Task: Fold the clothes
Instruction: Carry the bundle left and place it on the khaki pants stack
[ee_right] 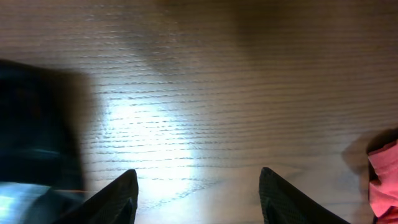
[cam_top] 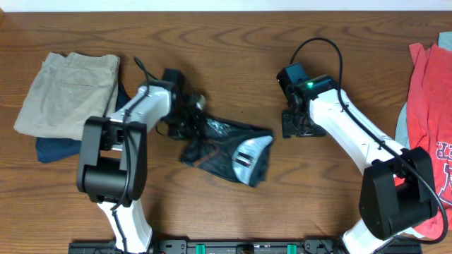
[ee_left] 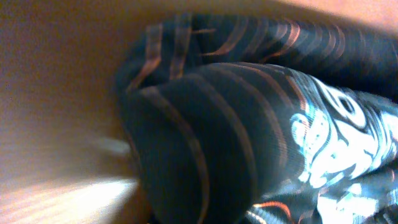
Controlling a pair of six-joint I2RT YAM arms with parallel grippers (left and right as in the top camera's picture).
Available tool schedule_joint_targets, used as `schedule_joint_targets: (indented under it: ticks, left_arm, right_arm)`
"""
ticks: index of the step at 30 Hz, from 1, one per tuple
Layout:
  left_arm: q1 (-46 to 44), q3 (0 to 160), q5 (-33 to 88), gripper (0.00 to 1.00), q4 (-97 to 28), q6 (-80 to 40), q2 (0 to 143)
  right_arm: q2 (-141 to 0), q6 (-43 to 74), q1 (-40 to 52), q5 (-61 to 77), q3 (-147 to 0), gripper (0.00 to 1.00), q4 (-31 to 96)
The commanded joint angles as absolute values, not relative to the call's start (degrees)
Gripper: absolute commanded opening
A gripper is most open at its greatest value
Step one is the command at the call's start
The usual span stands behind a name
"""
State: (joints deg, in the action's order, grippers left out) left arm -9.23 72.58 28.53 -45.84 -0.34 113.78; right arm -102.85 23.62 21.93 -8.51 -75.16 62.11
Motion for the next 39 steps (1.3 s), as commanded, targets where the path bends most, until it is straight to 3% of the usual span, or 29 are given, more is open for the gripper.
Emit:
schedule_joint_targets:
  ticks: [1,11,20,21,23,24,32,39]
  left_arm:
    - [-4.91,79.18,15.53,0.06,-46.44,-5.3,109.6]
    - [10.63,94.15,6.7,0.06,-46.59,-5.26,103.2]
    - [29.19,94.24,6.37,0.08,-46.61,-10.04,104.18]
    - [30.68,94.04,6.44,0.24,-46.65,-11.66,104.42]
    - [32.69,93.86,7.33,0.93,-47.09,-13.74,104.79]
    - [33.26,93.86,7.68,0.98,-47.4,-14.39,104.84]
    - [30.44,93.86,10.7,0.98,-47.7,-14.46,104.9]
    - [19.31,93.86,13.47,0.98,-49.63,-10.44,104.88]
  right_arm:
    - [-101.91,23.07,20.43,-9.28,-75.09,0.6,62.61]
    - [-101.91,23.07,19.11,-9.26,-75.09,0.61,62.74]
    - [-101.91,22.17,18.9,-9.69,-75.09,0.61,62.57]
    - [-101.91,22.17,18.87,-9.67,-75.09,0.61,62.57]
    - [-101.91,22.2,18.74,-9.65,-75.09,0.61,62.54]
    - [-101.91,22.22,18.74,-9.65,-75.09,0.61,62.52]
    - [-101.91,22.26,18.52,-9.61,-75.09,0.63,62.67]
    - [-101.89,24.45,16.51,-6.74,-75.09,0.64,61.36]
